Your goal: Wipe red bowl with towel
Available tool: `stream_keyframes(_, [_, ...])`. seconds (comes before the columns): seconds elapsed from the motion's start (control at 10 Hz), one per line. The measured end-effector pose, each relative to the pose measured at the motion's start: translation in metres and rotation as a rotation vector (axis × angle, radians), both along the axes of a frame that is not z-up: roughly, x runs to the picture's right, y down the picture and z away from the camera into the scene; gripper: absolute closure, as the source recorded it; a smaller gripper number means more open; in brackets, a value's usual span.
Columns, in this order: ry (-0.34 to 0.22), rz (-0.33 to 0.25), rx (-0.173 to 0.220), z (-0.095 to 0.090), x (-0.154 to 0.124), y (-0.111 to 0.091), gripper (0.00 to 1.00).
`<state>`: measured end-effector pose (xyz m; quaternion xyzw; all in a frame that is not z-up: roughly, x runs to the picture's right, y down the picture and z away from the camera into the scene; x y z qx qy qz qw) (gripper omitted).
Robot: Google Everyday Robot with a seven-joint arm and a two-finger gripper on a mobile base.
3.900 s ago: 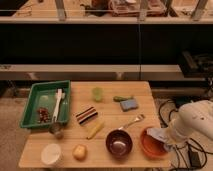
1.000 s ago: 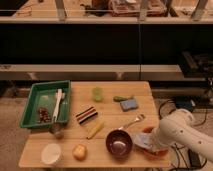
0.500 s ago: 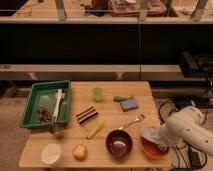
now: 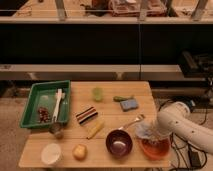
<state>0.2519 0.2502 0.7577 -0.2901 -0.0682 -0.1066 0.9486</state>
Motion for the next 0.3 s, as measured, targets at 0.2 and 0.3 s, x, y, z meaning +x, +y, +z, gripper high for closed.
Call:
stream_keyframes(0.2, [-0.029,-0.034,-0.024,-0.016,-0.014,0.009,1.00])
stream_keyframes(0.3, [-0.017,-0.035,-0.040,-0.023,-0.011,0.014,1.00])
